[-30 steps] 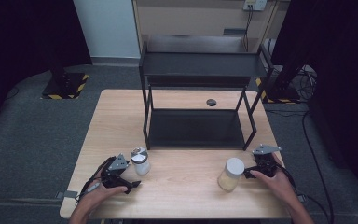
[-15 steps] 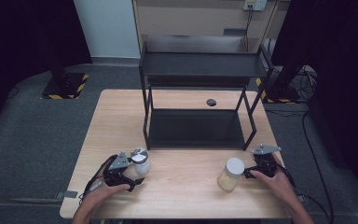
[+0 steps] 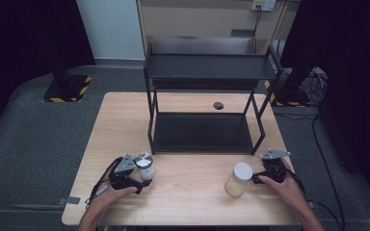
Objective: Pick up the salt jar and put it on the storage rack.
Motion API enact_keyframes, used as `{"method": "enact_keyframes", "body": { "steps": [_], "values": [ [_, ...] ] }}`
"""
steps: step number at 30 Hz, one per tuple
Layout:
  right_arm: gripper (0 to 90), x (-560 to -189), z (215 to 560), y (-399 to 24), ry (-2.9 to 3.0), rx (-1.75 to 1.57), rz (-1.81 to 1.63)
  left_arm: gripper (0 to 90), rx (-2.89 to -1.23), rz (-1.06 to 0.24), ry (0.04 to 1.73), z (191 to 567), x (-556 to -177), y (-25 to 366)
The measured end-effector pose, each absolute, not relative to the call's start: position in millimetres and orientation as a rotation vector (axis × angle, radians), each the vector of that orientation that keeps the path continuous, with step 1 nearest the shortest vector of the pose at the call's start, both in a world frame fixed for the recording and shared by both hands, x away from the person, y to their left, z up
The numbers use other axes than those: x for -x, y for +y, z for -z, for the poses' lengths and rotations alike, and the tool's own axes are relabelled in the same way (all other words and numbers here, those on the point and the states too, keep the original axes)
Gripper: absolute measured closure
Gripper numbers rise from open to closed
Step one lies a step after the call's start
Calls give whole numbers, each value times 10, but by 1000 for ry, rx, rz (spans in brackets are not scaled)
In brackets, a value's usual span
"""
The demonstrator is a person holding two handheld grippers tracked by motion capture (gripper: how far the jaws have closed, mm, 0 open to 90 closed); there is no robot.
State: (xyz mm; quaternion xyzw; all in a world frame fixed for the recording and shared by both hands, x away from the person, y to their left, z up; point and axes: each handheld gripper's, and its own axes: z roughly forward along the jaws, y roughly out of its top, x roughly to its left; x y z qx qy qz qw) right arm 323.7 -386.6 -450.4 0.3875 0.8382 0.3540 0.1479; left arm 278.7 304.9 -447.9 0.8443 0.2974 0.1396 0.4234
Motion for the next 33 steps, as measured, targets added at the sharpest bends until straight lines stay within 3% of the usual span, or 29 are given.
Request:
{"method": "enact_keyframes", "body": {
  "steps": [24, 33],
  "values": [
    [13, -3236, 4504, -3865, 2411, -1115, -1018, 48, -2049, -340, 766, 4535, -2839, 3016],
    [13, -3236, 4504, -3865, 2411, -1115, -1018, 155, -2034, -342, 785, 4531, -2867, 2994]
  ]
}}
